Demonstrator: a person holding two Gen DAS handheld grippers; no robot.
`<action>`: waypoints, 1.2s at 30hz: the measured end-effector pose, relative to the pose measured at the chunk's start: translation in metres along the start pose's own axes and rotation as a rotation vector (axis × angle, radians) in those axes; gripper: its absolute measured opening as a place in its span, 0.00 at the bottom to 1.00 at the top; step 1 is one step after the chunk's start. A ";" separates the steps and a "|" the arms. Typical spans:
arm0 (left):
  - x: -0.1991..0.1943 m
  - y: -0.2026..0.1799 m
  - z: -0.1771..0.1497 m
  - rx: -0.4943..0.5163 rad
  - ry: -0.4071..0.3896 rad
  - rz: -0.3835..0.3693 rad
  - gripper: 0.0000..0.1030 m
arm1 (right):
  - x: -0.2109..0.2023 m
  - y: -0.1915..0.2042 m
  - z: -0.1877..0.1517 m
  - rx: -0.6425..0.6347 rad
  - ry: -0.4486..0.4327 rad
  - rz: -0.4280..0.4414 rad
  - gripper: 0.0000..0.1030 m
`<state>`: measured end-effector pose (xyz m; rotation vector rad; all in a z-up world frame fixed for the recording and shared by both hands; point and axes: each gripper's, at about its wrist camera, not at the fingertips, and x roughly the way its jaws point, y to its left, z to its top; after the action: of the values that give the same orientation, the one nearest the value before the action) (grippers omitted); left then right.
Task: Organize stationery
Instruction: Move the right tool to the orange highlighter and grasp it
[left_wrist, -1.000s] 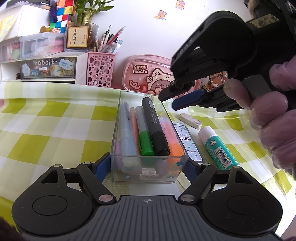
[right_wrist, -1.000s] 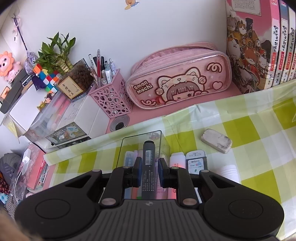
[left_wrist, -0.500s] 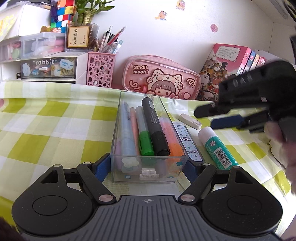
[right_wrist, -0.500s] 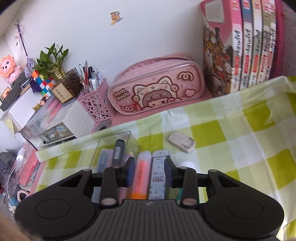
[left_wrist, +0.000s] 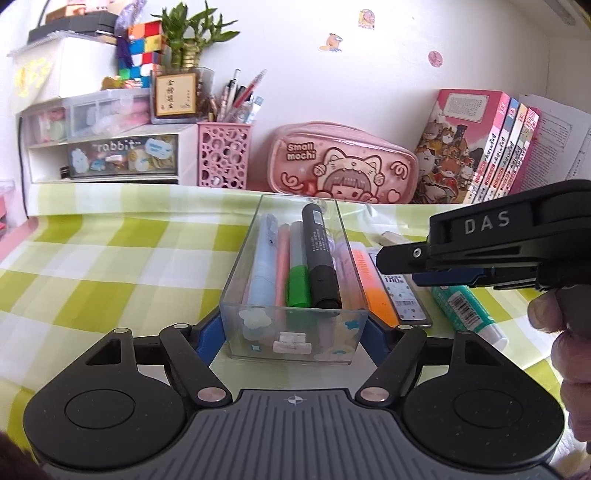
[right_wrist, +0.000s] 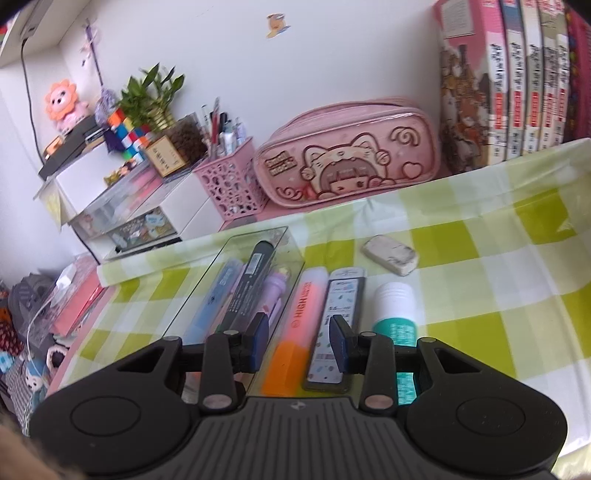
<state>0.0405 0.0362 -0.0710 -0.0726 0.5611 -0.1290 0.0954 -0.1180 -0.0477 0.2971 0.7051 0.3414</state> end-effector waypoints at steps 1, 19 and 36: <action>-0.001 0.001 0.000 -0.005 -0.002 0.003 0.71 | 0.003 0.001 0.000 0.000 0.004 0.006 0.60; -0.010 0.004 -0.004 0.139 -0.076 -0.032 0.70 | 0.037 0.016 -0.005 -0.104 0.031 -0.052 0.51; 0.005 0.014 -0.003 0.101 0.009 -0.124 0.74 | 0.022 0.019 -0.013 -0.264 0.072 -0.134 0.49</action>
<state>0.0443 0.0495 -0.0774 -0.0088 0.5585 -0.2779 0.0988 -0.0900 -0.0623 -0.0132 0.7369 0.3150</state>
